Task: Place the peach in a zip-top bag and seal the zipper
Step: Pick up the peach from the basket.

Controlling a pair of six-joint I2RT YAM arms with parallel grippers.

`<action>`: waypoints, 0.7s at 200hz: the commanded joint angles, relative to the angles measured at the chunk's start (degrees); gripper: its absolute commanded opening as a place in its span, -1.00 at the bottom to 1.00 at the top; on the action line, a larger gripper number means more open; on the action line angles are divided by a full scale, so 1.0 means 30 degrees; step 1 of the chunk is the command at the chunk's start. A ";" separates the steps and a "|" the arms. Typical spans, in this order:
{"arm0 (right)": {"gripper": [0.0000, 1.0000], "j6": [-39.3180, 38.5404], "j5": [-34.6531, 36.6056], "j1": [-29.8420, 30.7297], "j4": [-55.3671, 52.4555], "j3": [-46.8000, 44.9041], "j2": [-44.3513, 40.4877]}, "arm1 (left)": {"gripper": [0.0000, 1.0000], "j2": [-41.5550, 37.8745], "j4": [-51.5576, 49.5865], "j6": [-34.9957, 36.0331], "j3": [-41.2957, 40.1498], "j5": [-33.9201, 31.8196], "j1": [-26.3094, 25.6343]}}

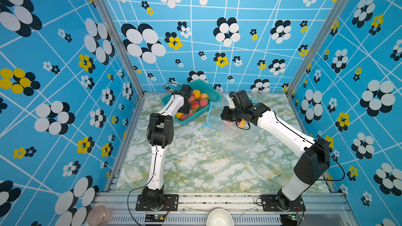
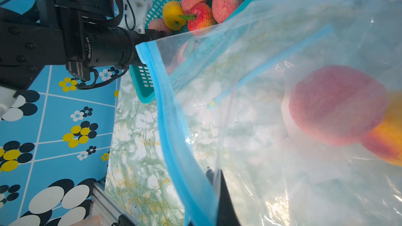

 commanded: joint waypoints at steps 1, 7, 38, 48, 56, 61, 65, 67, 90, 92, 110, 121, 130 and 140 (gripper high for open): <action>-1.00 0.0004 -0.0010 -0.0139 -0.0415 0.0572 0.0373 | 0.54 0.0572 -0.0859 -0.0154 0.0600 -0.0240 0.0275; -1.00 -0.0005 0.0002 -0.0124 -0.0435 0.0571 0.0352 | 0.54 0.0694 -0.0894 -0.0147 0.0621 -0.0177 0.0317; -1.00 0.0021 0.0004 -0.0143 -0.0451 0.0594 0.0329 | 0.55 0.1258 -0.1133 -0.0151 0.0975 0.0209 0.0364; -1.00 0.0024 0.0030 -0.0139 -0.0465 0.0575 0.0297 | 0.55 0.1377 -0.1162 -0.0211 0.1037 0.0450 0.0390; -1.00 0.0047 0.0012 -0.0116 -0.0446 0.0581 0.0285 | 0.54 0.1395 -0.1166 -0.0332 0.1066 0.0750 0.0439; -1.00 0.0053 0.0033 -0.0104 -0.0447 0.0599 0.0274 | 0.52 0.1352 -0.1176 -0.0454 0.1084 0.0989 0.0471; -1.00 0.0054 0.0034 -0.0104 -0.0438 0.0573 0.0282 | 0.50 0.1295 -0.1166 -0.0561 0.1044 0.1208 0.0513; -1.00 0.0074 0.0034 -0.0104 -0.0448 0.0528 0.0275 | 0.48 0.1249 -0.1158 -0.0612 0.1054 0.1317 0.0527; -1.00 0.0121 0.0032 -0.0102 -0.0451 0.0575 0.0234 | 0.38 0.0579 -0.0850 -0.1032 0.0811 0.2367 0.0691; -1.00 0.0116 0.0033 -0.0103 -0.0422 0.0574 0.0234 | 0.37 0.0484 -0.0830 -0.1074 0.0790 0.2441 0.0696; -1.00 0.0144 0.0063 -0.0045 -0.0409 0.0586 0.0183 | 0.34 -0.0199 -0.0745 -0.1373 0.0777 0.3023 0.0823; -1.00 0.0144 0.0083 -0.0001 -0.0383 0.0574 0.0158 | 0.34 -0.0742 -0.0660 -0.1548 0.0774 0.3399 0.0825; -1.00 0.0121 0.0089 0.0011 -0.0388 0.0641 0.0175 | 0.34 -0.1191 -0.0558 -0.1729 0.0733 0.3876 0.0900; -1.00 0.0141 0.0100 0.0043 -0.0386 0.0584 0.0131 | 0.34 -0.1845 -0.0294 -0.1972 0.0618 0.4519 0.0958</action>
